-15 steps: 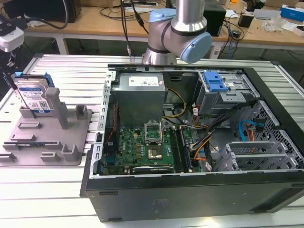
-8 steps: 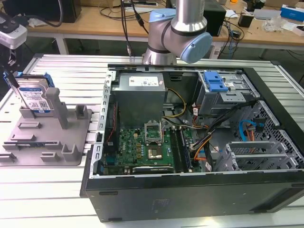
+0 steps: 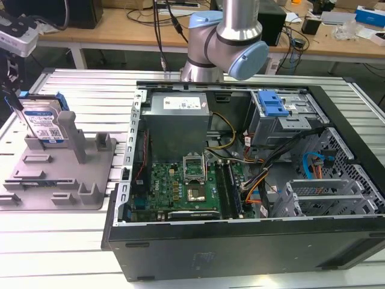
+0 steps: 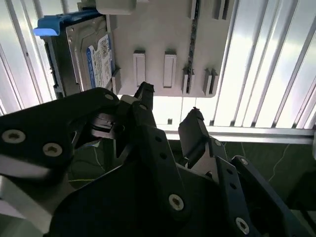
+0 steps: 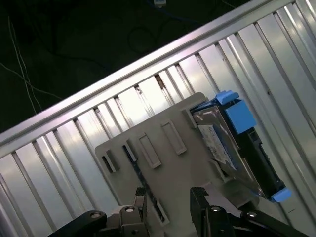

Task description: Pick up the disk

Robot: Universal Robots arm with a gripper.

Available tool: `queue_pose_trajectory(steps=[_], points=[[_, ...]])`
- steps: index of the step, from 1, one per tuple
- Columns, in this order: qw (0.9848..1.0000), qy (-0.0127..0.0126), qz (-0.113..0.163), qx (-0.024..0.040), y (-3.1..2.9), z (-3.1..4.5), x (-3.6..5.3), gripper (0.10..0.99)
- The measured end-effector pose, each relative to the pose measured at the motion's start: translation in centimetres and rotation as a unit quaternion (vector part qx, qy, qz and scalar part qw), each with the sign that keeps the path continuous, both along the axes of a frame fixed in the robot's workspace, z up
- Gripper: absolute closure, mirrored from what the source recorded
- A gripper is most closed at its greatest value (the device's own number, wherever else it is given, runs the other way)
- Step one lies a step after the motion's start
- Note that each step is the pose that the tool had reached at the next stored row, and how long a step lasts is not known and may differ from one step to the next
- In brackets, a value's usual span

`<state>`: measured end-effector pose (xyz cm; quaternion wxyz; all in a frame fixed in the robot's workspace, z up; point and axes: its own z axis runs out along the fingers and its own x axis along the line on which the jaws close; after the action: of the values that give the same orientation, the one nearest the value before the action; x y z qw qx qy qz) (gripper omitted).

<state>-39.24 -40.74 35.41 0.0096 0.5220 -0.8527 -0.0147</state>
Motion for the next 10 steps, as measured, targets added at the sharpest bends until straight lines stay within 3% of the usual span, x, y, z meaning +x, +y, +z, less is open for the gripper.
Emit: queue_pose_trajectory(steps=[5, 9, 10], points=[[0.9982, -0.0001, 0.06, 0.0, 0.0, -0.02, 0.0, 0.604], [0.9939, -0.0014, 0.11, -0.0001, 0.0, -0.04, 0.0, 0.604], [0.9922, -0.0023, 0.125, -0.0001, 0.0, -0.04, 0.0, 0.604]])
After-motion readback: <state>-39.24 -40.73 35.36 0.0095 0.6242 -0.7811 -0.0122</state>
